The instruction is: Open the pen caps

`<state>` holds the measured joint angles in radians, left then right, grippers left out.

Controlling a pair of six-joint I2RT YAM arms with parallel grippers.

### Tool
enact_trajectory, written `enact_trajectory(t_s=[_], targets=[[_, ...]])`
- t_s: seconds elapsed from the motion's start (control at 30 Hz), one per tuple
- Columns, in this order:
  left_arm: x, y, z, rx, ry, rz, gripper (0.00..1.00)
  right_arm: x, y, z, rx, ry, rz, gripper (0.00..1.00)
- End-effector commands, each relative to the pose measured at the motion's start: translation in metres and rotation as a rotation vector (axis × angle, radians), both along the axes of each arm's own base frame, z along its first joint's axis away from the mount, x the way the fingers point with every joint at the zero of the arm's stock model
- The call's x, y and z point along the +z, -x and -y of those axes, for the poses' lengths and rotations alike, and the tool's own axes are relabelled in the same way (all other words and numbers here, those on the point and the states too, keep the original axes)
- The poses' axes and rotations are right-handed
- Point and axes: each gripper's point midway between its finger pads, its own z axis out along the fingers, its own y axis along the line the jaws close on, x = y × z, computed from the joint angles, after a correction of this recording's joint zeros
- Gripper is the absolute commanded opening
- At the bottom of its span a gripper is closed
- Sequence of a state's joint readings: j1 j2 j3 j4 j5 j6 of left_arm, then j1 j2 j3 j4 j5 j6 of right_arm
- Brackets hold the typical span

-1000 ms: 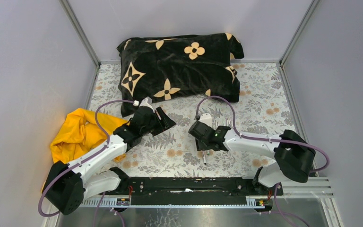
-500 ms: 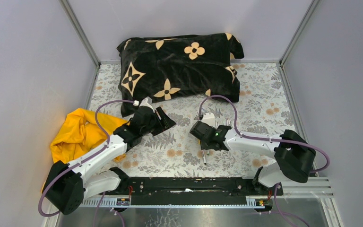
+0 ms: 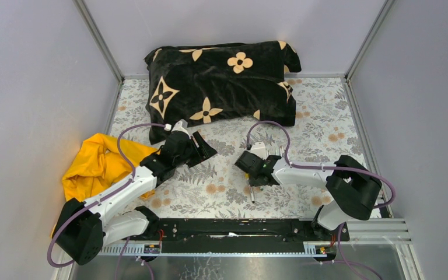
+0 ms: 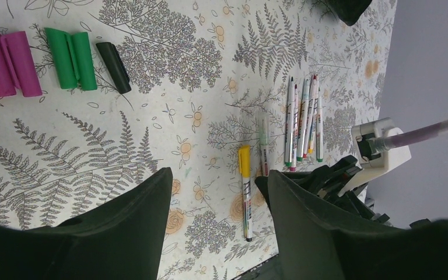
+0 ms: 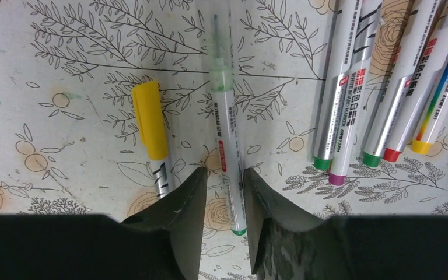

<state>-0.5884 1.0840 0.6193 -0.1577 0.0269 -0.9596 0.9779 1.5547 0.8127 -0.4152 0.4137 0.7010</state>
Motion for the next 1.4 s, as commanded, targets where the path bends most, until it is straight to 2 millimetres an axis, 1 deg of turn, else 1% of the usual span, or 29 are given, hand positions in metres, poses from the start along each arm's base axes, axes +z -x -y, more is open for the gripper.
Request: enact_trajectory(t_s=[0.0, 0.1, 0.2, 0.3, 0.4, 0.5, 0.53, 0.57, 0.6, 0.77, 0.87, 1.03, 1.13, 1.37], targets=[[0.010, -0.008, 0.003, 0.013, 0.011, 0.041, 0.68, -0.004, -0.005, -0.002, -0.012, -0.016, 0.004, 0.36], [0.009, -0.008, 0.003, 0.013, 0.008, 0.037, 0.68, -0.009, -0.002, 0.000, -0.009, -0.011, -0.007, 0.32], [0.007, -0.009, 0.003, 0.015, 0.007, 0.034, 0.70, -0.013, 0.002, 0.003, -0.010, -0.013, -0.021, 0.24], [0.005, -0.009, 0.004, 0.011, 0.008, 0.030, 0.70, -0.013, 0.003, 0.004, -0.013, -0.017, -0.024, 0.15], [0.003, -0.009, 0.005, 0.007, 0.009, 0.023, 0.71, -0.005, 0.003, 0.005, -0.019, -0.031, -0.007, 0.11], [0.001, -0.009, 0.008, -0.003, 0.012, 0.016, 0.72, 0.009, -0.001, 0.005, -0.018, -0.042, 0.024, 0.08], [0.001, -0.009, 0.009, -0.005, 0.014, 0.012, 0.72, 0.014, -0.002, 0.005, -0.013, -0.046, 0.034, 0.08], [0.000, -0.009, 0.009, -0.008, 0.015, 0.009, 0.78, 0.019, -0.003, 0.004, -0.007, -0.055, 0.043, 0.07], [0.000, -0.009, 0.011, -0.012, 0.019, 0.009, 0.81, 0.024, -0.003, 0.004, 0.000, -0.063, 0.051, 0.07], [0.004, -0.010, 0.021, -0.040, 0.054, 0.002, 0.81, 0.049, -0.002, -0.002, 0.054, -0.129, 0.083, 0.05], [0.005, -0.011, 0.028, -0.059, 0.086, -0.004, 0.82, 0.059, 0.002, -0.007, 0.091, -0.168, 0.077, 0.06], [0.013, -0.011, 0.045, -0.104, 0.160, 0.008, 0.82, 0.069, 0.012, -0.024, 0.164, -0.266, 0.049, 0.06], [0.015, -0.010, 0.053, -0.123, 0.175, 0.011, 0.82, 0.074, 0.016, -0.034, 0.194, -0.321, 0.041, 0.06], [0.016, -0.007, 0.069, -0.150, 0.205, 0.003, 0.82, 0.082, 0.019, -0.054, 0.241, -0.360, 0.044, 0.06]])
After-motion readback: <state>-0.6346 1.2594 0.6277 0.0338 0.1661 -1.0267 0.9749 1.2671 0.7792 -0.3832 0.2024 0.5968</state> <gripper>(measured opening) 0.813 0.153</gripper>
